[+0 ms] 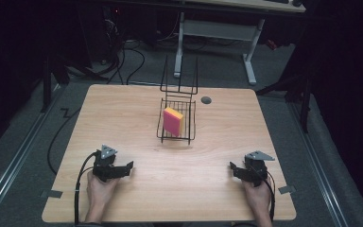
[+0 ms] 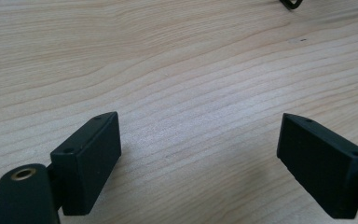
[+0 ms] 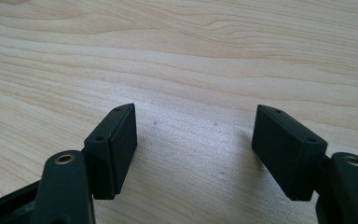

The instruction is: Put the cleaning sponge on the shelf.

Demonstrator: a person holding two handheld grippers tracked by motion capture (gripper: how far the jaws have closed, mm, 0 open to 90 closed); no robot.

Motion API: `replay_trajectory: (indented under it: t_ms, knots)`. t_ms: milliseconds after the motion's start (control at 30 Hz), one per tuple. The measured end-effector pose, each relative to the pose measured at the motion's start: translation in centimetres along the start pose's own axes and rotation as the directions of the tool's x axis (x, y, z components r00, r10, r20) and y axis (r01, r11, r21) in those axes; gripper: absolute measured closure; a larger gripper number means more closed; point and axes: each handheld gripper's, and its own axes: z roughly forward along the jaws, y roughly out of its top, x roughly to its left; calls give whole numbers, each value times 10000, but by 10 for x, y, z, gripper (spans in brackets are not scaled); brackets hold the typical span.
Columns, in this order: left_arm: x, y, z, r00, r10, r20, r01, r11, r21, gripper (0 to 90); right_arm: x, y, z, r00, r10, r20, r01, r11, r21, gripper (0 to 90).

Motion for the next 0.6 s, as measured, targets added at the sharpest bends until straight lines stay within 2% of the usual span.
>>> replay_trajectory:
  t_ms: [267, 367, 600]
  knots:
    - [-2, -1, 2, 9990, 240, -368, -236, 9997, 99, 142, 0, 0, 0, 10000, -22, -6, 22, 10000, -8, 314]
    - [-5, -1, 3, 9970, 437, -645, -426, 9989, 182, 147, 0, 0, 0, 10000, -23, -6, 23, 10000, -8, 314]
    - [-5, -1, 3, 9968, 441, -671, -430, 9989, 181, 150, 0, 0, 0, 10000, -22, -7, 22, 10000, -8, 314]
